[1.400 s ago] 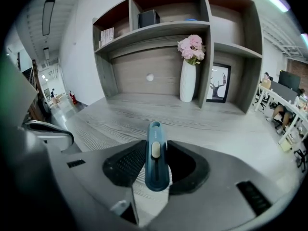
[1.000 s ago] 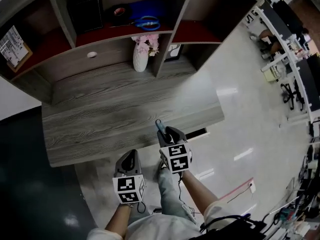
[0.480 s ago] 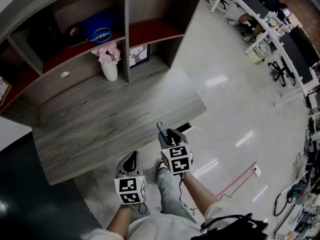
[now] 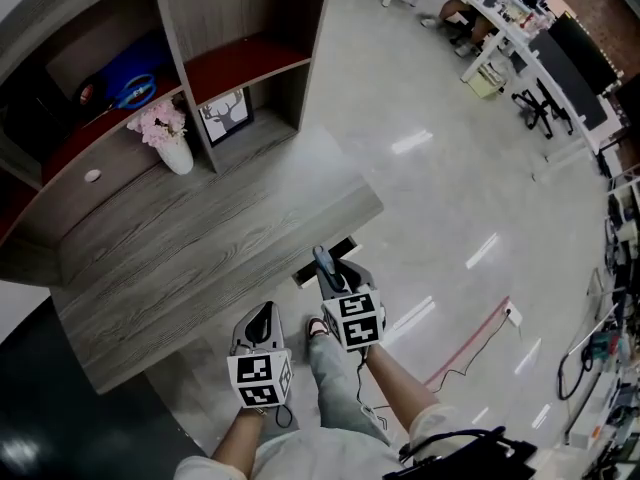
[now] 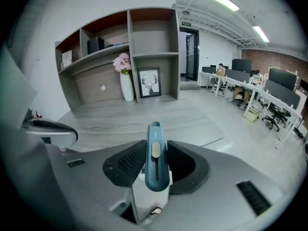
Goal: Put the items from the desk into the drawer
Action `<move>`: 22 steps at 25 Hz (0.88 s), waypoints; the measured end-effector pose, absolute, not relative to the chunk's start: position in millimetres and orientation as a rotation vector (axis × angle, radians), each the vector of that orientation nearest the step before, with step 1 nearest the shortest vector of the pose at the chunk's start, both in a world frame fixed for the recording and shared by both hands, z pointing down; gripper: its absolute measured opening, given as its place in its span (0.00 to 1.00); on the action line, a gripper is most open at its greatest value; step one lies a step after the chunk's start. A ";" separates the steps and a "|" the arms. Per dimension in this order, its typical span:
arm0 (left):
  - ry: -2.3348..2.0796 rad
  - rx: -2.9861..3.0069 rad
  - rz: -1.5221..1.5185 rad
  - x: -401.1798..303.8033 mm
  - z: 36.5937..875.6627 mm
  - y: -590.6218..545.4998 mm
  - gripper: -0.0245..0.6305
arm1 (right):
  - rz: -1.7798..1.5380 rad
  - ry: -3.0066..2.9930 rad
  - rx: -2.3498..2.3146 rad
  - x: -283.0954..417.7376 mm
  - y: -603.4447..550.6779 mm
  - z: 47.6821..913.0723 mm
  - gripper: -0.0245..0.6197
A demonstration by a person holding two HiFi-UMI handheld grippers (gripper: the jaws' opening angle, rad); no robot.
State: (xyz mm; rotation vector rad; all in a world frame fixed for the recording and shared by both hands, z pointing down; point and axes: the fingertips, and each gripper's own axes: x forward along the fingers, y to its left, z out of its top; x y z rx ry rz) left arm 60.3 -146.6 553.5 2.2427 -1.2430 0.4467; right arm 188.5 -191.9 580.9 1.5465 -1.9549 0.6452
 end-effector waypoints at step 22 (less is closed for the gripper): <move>-1.180 2.187 0.490 120.9 590.6 -149.7 0.04 | 0.756 -1.914 1.398 227.8 -166.6 634.5 0.24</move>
